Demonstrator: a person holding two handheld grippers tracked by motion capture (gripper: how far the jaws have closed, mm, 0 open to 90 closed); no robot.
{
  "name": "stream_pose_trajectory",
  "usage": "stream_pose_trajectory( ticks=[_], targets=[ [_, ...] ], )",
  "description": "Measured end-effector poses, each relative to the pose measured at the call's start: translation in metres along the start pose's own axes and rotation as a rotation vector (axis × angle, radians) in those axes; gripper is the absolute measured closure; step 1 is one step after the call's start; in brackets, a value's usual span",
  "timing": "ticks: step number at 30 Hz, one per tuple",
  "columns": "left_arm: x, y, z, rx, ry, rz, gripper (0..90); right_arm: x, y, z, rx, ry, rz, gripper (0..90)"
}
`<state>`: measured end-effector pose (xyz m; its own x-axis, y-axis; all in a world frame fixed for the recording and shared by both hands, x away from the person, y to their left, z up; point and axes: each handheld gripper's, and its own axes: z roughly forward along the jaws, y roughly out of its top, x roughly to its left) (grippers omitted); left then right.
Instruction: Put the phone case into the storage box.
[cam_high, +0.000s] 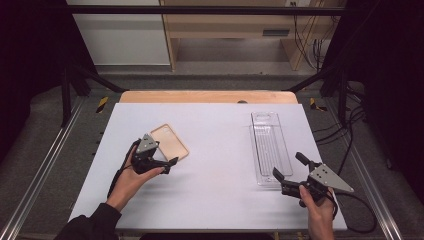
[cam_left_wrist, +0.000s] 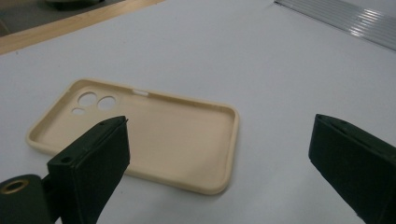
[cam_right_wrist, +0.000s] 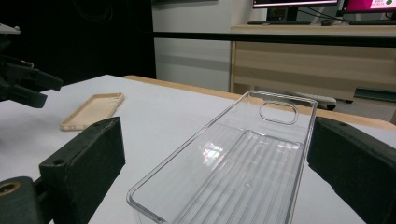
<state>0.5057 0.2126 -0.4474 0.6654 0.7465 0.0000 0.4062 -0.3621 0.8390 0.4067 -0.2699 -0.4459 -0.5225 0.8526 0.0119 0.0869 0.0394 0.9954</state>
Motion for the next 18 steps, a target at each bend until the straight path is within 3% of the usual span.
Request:
stream_pose_trajectory(
  ticks=[8, 11, 12, 14, 15, 18],
  targets=[
    [0.002, 0.009, 0.014, 0.017, 0.031, 0.010, 13.4, -0.001, 0.001, -0.002, -0.008, -0.006, 0.005, 4.3],
    [0.004, 0.011, 0.016, 0.022, 0.034, -0.005, 27.0, -0.001, 0.001, -0.002, -0.012, -0.009, 0.008, 4.3],
    [0.005, 0.011, 0.017, 0.025, 0.034, -0.007, 27.0, -0.001, 0.001, -0.002, -0.012, -0.010, 0.008, 4.3],
    [0.005, 0.012, 0.019, 0.037, 0.038, 0.003, 41.8, 0.000, 0.001, -0.002, -0.011, -0.008, 0.007, 4.2],
    [0.005, 0.012, 0.020, 0.045, 0.042, 0.010, 41.8, 0.000, 0.001, -0.002, -0.011, -0.008, 0.007, 4.2],
    [0.004, 0.012, 0.024, 0.061, 0.057, 0.028, 55.4, 0.000, 0.002, -0.002, -0.010, -0.010, 0.009, 4.3]
  ],
)
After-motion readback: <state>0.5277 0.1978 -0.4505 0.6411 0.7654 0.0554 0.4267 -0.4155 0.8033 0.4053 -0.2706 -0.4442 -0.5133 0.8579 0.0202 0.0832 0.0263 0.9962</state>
